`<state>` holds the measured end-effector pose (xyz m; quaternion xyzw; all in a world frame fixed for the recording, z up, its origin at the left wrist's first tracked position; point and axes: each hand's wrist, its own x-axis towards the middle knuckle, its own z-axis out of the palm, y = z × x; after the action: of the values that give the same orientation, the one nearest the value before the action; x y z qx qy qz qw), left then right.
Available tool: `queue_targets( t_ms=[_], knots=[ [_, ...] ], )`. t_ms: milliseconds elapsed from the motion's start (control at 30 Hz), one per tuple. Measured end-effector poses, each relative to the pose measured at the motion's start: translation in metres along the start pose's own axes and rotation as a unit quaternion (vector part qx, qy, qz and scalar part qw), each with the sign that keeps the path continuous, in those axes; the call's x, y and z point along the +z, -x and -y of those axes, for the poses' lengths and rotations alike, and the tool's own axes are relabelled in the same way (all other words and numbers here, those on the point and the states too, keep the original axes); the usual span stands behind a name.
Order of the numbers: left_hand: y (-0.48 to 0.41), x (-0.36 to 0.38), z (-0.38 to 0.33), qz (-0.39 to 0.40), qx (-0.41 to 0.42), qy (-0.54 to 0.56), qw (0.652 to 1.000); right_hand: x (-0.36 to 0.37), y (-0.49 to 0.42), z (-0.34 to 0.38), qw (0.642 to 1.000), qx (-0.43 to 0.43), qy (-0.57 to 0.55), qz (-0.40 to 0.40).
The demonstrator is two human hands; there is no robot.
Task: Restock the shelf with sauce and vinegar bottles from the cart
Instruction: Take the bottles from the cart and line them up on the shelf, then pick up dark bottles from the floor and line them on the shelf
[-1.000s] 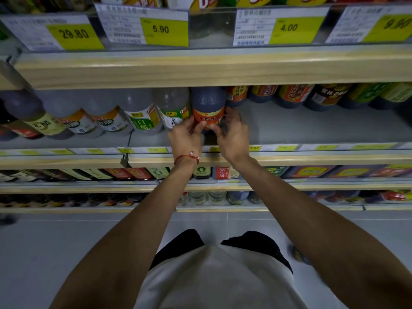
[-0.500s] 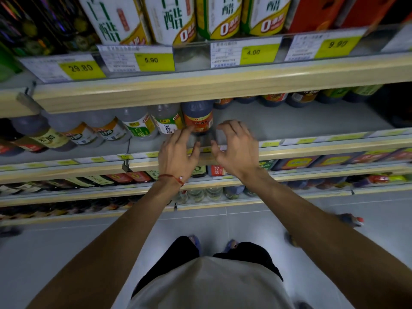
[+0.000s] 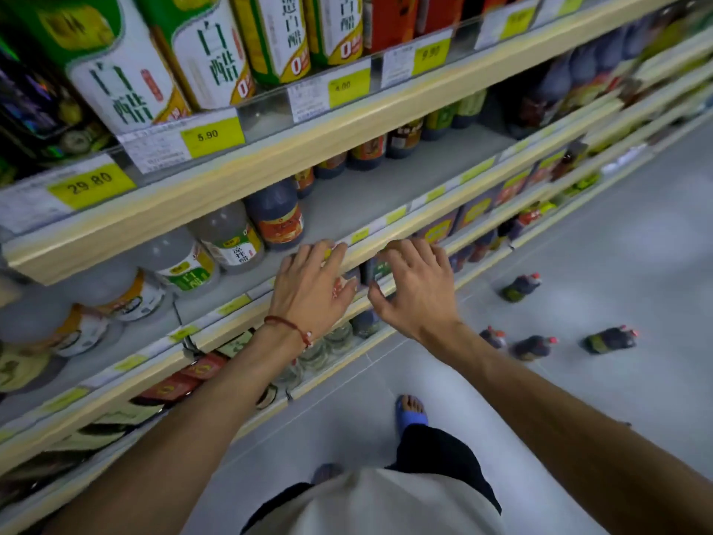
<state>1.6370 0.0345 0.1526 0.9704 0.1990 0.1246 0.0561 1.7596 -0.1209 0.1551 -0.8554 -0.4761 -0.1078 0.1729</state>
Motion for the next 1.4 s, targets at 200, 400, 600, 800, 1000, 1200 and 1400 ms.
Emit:
queue_targets(
  t_ms=[200, 400, 600, 800, 1000, 1200, 1400],
  knots=[
    [0.025, -0.007, -0.022, 0.027, 0.135, -0.017, 0.990, -0.019, 0.081, 0.014, 0.986, 0.159, 0.015, -0.040],
    [0.045, 0.006, -0.080, 0.094, 0.247, -0.002, 0.965, -0.033, 0.174, 0.007, 0.954, 0.292, 0.043, -0.058],
    [0.048, 0.021, -0.171, 0.149, 0.355, 0.012, 0.923, -0.058, 0.258, -0.024, 0.901, 0.419, 0.068, -0.085],
    [0.052, 0.042, -0.257, 0.161, 0.425, 0.021, 0.891, -0.081, 0.328, -0.067, 0.848, 0.515, 0.058, -0.108],
    [0.056, 0.075, -0.315, 0.190, 0.460, 0.036, 0.867, -0.082, 0.373, -0.101, 0.805, 0.575, 0.043, -0.141],
    [0.037, 0.119, -0.343, 0.231, 0.467, 0.036, 0.853, -0.062, 0.380, -0.123, 0.771, 0.625, 0.029, -0.122],
    [-0.012, 0.180, -0.356, 0.303, 0.518, -0.013, 0.800, -0.020, 0.360, -0.153, 0.702, 0.704, 0.024, -0.107]
  ],
)
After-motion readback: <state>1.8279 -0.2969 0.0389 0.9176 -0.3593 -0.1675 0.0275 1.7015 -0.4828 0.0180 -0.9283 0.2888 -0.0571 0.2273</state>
